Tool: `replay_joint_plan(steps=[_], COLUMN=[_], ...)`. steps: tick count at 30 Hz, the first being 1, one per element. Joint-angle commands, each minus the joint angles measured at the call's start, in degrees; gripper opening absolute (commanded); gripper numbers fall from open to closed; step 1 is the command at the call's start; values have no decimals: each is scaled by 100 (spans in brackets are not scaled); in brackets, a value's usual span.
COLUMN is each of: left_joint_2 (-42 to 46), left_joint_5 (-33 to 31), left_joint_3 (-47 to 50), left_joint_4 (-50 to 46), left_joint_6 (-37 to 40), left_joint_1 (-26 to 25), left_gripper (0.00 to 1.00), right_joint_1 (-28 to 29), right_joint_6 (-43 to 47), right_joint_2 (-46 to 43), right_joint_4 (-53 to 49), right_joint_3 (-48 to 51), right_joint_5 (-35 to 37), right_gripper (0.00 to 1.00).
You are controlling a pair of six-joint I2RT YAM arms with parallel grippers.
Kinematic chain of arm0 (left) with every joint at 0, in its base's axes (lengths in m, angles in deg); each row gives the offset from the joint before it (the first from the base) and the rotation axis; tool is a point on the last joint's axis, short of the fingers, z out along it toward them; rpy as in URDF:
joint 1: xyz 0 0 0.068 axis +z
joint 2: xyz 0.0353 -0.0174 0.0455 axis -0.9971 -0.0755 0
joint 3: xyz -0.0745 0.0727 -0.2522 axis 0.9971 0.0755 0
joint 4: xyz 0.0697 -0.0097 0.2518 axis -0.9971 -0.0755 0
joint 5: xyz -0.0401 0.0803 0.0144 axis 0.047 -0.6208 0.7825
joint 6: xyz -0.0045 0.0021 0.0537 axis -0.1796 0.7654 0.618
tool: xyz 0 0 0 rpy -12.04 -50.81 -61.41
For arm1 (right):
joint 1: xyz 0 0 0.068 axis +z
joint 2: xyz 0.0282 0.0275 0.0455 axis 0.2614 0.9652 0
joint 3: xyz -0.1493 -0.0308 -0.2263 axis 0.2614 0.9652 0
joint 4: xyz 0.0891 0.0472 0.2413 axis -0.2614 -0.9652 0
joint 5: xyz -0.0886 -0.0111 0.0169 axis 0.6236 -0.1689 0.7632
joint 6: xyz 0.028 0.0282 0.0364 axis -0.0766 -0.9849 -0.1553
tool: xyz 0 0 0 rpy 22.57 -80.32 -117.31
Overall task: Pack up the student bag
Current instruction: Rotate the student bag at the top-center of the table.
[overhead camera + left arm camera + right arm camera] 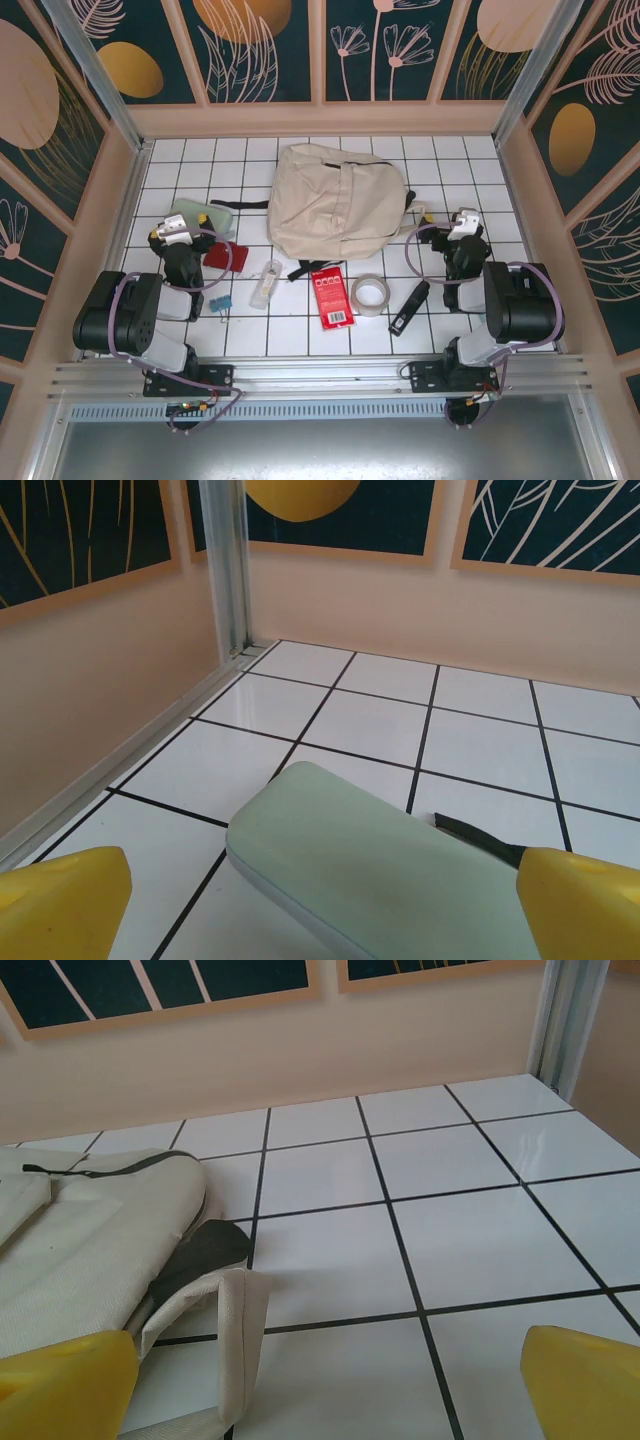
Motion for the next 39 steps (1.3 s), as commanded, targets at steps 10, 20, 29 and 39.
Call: replay_joint_plan(steps=[10, 20, 29, 39], left_joint_2=[-19, -19, 321, 1624], left_joint_5=[62, 75, -35, -1281], left_joint_3=[-78, -96, -162, -3436], left_joint_4=[221, 195, -158, -7337], left_joint_6=[78, 78, 102, -3359], left_joint_1=[22, 26, 15, 1], left_gripper=[99, 99, 99, 99], right_joint_1=[-23, -33, 176, -418], right_joint_6=[-43, -50, -172, -3362], right_joint_2=[35, 34, -250, -2603], right_joint_4=[50, 42, 297, -2978], right_joint_3=[-117, -117, 125, -554], right_joint_5=[0, -25, 980, 1259], right_gripper=[99, 99, 99, 99])
